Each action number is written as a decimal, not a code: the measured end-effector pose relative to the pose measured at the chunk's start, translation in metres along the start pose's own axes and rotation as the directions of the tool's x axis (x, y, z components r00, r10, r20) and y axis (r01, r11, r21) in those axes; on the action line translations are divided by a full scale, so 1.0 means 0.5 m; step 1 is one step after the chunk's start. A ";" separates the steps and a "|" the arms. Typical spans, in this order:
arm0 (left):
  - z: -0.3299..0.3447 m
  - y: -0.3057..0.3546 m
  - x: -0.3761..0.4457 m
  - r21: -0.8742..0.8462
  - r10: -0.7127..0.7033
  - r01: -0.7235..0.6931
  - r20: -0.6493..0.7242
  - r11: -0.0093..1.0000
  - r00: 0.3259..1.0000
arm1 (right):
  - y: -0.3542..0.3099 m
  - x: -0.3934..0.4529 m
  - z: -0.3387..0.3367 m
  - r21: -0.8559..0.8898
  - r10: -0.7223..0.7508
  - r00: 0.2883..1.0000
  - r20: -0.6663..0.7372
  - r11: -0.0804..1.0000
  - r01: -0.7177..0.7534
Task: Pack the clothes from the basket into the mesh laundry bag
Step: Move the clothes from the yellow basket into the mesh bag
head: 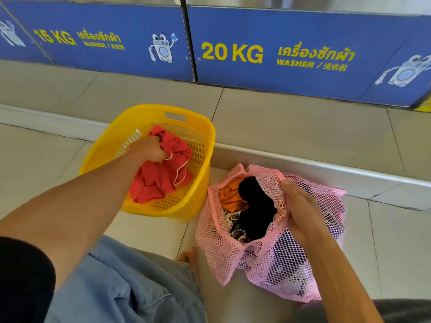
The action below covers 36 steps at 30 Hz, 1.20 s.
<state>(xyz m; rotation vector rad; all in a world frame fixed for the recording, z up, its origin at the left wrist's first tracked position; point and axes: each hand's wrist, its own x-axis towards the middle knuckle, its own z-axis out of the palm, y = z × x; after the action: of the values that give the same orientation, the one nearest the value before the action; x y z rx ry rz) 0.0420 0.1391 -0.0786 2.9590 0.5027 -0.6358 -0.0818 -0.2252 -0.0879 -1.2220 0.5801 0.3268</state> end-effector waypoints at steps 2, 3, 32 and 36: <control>-0.070 0.004 -0.047 -0.104 0.004 -0.008 -0.036 0.995 0.999 | -0.003 -0.013 -0.004 -0.016 -0.027 1.000 -0.010 1.000 0.027; -0.106 0.008 -0.073 -0.187 0.000 -0.011 -0.062 0.982 0.998 | -0.004 -0.018 -0.005 -0.030 -0.044 0.999 -0.022 0.999 0.043; 0.273 0.397 -0.388 -0.825 0.278 0.554 0.510 -0.109 0.814 | -0.001 -0.016 -0.009 0.074 -0.175 0.985 -0.003 0.982 0.175; 0.291 0.347 -0.362 -0.791 0.389 0.562 0.610 0.241 0.690 | -0.013 -0.004 -0.027 0.087 -0.190 0.982 0.014 0.978 0.188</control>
<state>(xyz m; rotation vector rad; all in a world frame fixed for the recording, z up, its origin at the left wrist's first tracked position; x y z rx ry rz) -0.1126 -0.0992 -0.1363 1.2354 0.6448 -0.9443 -0.0833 -0.2400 -0.0848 -1.1793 0.4502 0.1528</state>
